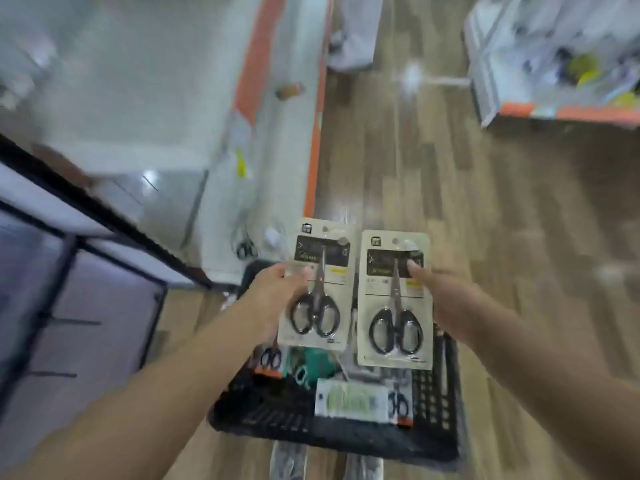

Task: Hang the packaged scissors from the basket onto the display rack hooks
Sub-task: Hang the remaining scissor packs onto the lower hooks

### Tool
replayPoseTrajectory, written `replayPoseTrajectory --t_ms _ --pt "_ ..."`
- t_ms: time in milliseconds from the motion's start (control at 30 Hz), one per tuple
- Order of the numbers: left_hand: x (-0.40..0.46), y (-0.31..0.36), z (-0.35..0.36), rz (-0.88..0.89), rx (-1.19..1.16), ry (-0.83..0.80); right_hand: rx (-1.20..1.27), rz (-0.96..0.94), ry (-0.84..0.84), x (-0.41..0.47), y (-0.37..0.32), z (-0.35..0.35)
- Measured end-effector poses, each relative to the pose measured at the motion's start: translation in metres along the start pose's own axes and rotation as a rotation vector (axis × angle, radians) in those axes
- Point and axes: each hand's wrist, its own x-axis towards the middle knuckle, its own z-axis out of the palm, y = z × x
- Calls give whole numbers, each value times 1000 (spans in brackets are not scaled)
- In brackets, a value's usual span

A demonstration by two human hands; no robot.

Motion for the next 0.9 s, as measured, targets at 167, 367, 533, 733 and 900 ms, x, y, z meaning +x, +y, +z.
replayPoseTrajectory --t_ms 167,367,533,733,900 --pt "-121 184 -15 255 -54 -16 20 -273 37 -146 -168 -14" --pt "-235 259 -43 343 -156 109 -103 -535 -10 -263 -243 -16" --pt "-291 221 -36 298 -351 357 -166 -675 -169 -305 -228 2" --pt "-357 122 -21 219 -663 590 -245 -547 -421 -318 -162 28" --pt "-425 51 -40 184 -777 838 -421 -502 -645 -328 -118 78"
